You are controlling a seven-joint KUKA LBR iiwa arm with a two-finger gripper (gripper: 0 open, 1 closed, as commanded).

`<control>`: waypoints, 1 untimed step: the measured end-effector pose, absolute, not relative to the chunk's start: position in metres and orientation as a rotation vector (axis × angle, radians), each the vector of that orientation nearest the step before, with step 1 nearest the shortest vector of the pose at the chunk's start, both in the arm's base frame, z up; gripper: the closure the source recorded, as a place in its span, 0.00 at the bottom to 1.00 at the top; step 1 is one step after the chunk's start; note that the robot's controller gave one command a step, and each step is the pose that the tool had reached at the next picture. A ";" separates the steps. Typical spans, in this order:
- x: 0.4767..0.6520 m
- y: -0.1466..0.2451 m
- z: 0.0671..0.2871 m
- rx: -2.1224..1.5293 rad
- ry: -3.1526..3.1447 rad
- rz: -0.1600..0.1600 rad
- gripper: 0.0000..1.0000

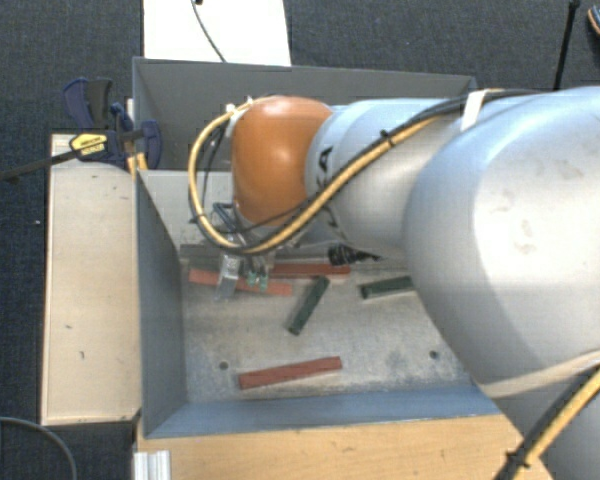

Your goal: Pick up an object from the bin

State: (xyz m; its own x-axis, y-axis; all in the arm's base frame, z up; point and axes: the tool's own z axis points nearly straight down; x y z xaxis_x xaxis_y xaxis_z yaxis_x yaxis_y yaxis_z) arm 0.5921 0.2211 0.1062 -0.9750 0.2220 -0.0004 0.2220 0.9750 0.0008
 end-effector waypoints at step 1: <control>0.591 0.221 0.130 0.352 3.125 -0.001 1.00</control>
Offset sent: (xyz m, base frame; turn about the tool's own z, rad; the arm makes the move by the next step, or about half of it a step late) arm 0.0001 -0.0002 0.0212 0.0000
